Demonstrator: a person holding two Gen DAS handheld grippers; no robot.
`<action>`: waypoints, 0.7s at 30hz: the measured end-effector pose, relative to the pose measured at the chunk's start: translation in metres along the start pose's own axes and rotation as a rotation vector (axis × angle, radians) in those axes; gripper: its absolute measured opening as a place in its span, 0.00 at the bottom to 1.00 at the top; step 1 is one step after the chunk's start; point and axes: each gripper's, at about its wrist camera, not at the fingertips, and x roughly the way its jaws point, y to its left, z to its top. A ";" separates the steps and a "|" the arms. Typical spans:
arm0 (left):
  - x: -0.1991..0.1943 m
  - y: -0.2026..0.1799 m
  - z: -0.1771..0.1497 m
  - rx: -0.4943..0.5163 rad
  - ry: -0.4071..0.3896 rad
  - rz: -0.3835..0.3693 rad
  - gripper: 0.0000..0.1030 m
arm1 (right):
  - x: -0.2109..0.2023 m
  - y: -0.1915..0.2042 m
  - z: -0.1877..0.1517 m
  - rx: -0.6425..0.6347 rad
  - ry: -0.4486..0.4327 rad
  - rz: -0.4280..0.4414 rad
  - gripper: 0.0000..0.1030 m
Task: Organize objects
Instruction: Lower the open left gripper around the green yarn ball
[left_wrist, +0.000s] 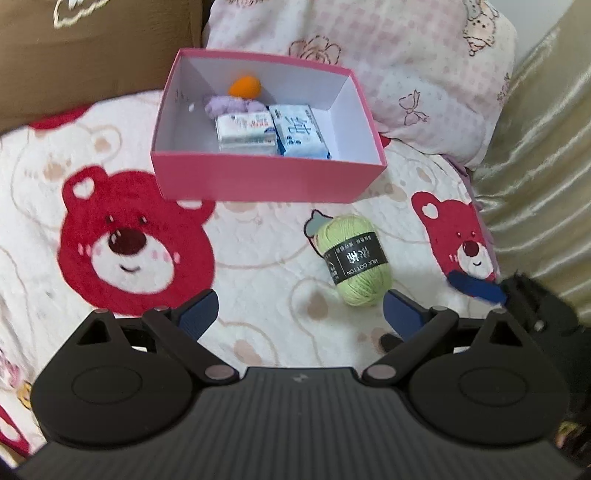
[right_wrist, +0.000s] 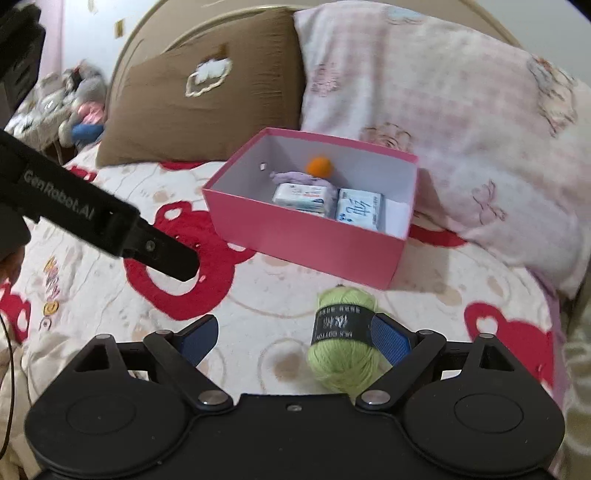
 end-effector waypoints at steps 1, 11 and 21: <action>0.003 0.001 -0.003 -0.011 -0.004 -0.003 0.94 | 0.002 -0.001 -0.003 0.007 0.001 0.007 0.90; 0.030 -0.006 -0.025 -0.030 -0.054 -0.005 0.94 | 0.028 0.001 -0.037 -0.035 -0.056 -0.137 0.90; 0.057 -0.011 -0.032 -0.051 -0.063 -0.048 0.92 | 0.039 -0.015 -0.045 0.055 -0.091 -0.067 0.90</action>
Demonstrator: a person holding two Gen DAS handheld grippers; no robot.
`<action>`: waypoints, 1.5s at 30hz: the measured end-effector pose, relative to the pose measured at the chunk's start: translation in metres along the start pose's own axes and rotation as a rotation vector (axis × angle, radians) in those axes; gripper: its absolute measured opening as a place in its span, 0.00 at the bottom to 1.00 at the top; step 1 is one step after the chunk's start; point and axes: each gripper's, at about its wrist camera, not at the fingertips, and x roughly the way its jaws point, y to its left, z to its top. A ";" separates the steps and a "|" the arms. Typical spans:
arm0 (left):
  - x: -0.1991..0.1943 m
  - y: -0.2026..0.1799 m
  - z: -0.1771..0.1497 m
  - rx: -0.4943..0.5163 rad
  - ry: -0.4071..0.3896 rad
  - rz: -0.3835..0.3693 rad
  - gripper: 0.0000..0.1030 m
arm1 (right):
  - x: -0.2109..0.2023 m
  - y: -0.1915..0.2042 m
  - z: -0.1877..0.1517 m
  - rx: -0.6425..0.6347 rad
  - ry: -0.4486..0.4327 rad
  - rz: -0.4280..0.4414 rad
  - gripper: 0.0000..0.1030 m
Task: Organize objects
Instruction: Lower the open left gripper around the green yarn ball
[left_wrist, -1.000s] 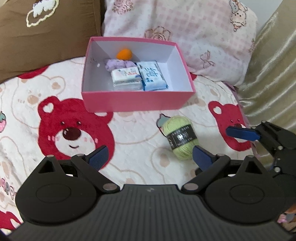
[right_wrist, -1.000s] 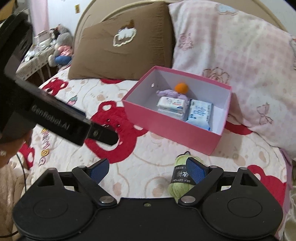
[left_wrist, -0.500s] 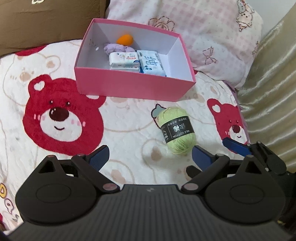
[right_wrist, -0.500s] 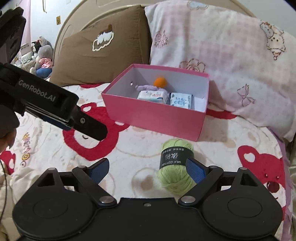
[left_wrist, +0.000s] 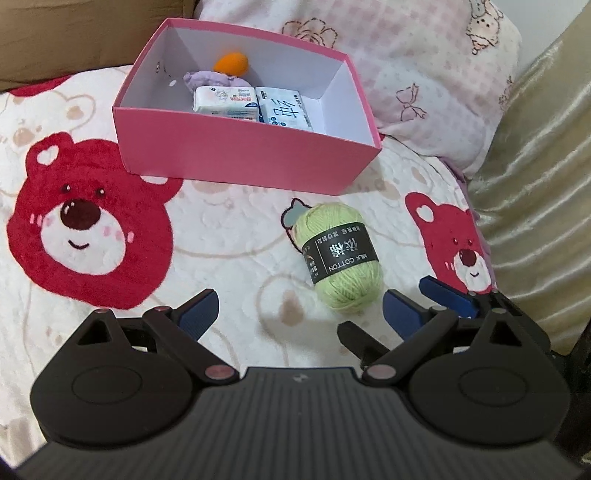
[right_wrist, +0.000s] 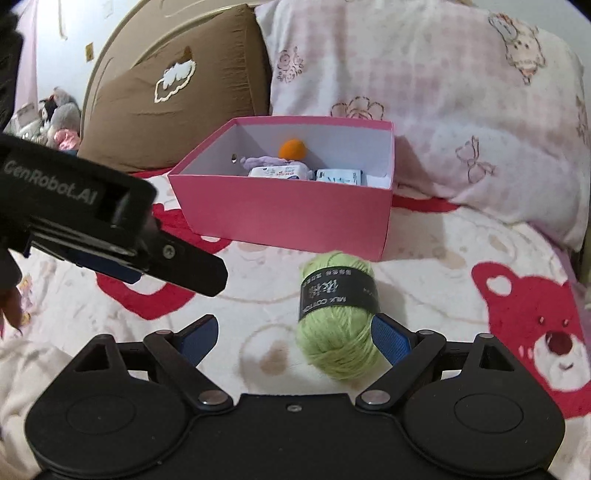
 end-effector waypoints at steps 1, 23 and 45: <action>0.003 0.000 -0.002 0.000 -0.007 0.006 0.92 | 0.001 -0.001 -0.001 -0.002 -0.002 -0.002 0.90; 0.030 -0.003 -0.006 -0.016 -0.014 0.043 0.91 | 0.029 -0.047 -0.035 0.199 0.076 0.003 0.90; 0.052 -0.014 0.005 -0.031 -0.033 -0.016 0.91 | 0.028 -0.043 -0.011 0.063 0.080 0.115 0.90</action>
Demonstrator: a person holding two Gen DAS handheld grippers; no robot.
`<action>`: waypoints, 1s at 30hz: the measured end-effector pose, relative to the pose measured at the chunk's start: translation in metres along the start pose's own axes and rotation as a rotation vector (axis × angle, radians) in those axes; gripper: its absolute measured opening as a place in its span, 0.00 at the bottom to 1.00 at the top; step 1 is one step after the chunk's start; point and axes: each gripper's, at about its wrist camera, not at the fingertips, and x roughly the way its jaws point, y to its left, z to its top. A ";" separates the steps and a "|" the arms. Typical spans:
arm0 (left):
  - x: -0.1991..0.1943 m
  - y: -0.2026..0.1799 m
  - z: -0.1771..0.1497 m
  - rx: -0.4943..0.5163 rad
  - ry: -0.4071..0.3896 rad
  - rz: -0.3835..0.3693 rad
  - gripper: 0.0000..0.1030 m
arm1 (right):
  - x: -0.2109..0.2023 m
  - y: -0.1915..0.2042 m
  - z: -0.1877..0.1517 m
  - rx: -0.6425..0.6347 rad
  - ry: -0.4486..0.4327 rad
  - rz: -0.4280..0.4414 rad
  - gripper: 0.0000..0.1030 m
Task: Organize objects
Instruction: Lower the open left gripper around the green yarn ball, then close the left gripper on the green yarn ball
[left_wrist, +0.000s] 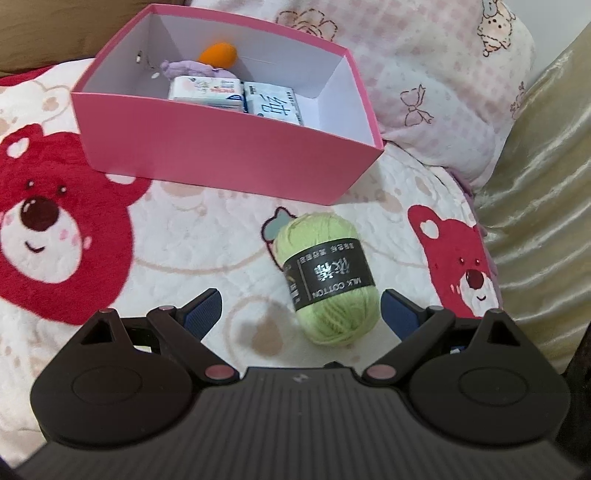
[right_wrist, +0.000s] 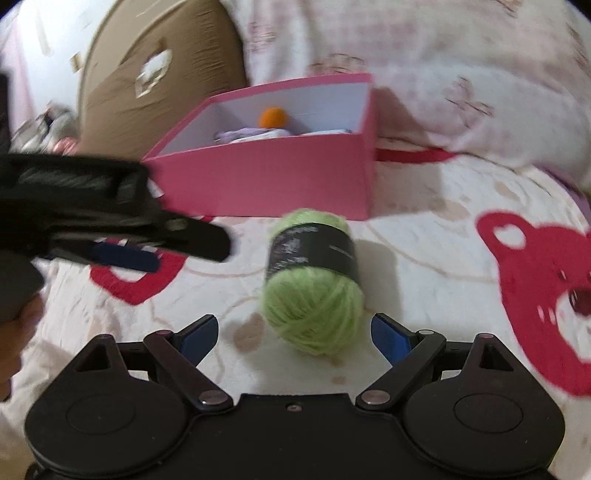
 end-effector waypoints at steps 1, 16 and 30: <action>0.002 -0.001 0.000 0.000 -0.002 -0.005 0.91 | 0.000 0.003 0.003 -0.028 -0.004 -0.005 0.90; 0.038 -0.009 0.008 -0.010 -0.016 -0.070 0.73 | 0.023 -0.010 0.023 -0.072 0.026 0.022 0.90; 0.060 -0.002 0.005 -0.053 -0.003 -0.082 0.54 | 0.045 -0.016 0.020 -0.050 0.070 0.083 0.86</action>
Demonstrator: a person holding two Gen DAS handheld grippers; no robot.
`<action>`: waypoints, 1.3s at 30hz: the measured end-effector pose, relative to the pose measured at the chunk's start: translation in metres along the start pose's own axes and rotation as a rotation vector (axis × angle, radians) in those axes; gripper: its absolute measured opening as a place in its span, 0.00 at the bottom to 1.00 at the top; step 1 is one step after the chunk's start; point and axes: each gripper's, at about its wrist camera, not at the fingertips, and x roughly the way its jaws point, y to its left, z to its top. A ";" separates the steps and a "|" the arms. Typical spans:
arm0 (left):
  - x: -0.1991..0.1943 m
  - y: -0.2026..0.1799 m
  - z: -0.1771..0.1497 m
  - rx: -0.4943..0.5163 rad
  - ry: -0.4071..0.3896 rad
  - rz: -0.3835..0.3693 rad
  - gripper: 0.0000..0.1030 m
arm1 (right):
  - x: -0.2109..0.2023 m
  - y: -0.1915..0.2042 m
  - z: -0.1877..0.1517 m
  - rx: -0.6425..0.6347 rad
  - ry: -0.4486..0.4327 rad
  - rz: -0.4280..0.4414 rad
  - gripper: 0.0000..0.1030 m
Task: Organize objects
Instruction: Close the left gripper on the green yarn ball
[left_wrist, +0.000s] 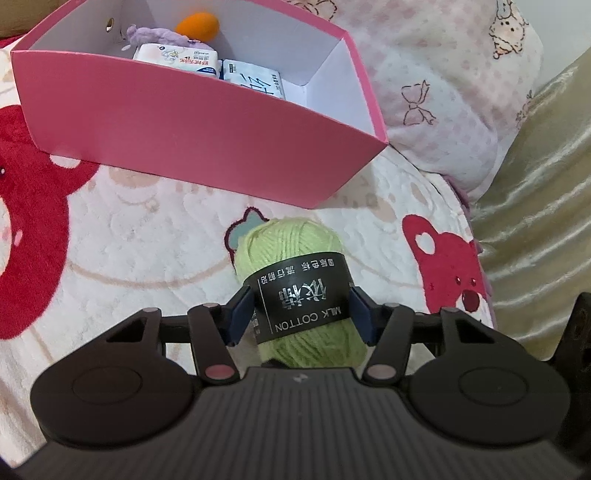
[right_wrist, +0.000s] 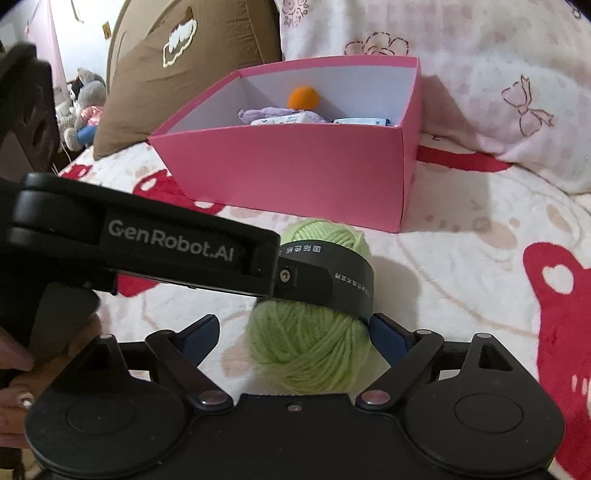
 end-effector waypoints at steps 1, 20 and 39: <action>0.001 0.000 0.000 -0.001 0.002 0.003 0.54 | 0.001 -0.002 0.000 0.005 0.002 -0.004 0.84; 0.008 0.000 -0.008 -0.048 -0.007 -0.020 0.51 | 0.012 -0.005 -0.014 0.083 -0.028 -0.029 0.71; -0.046 0.007 -0.010 -0.018 0.017 -0.027 0.51 | -0.016 0.048 -0.003 0.070 0.000 -0.061 0.66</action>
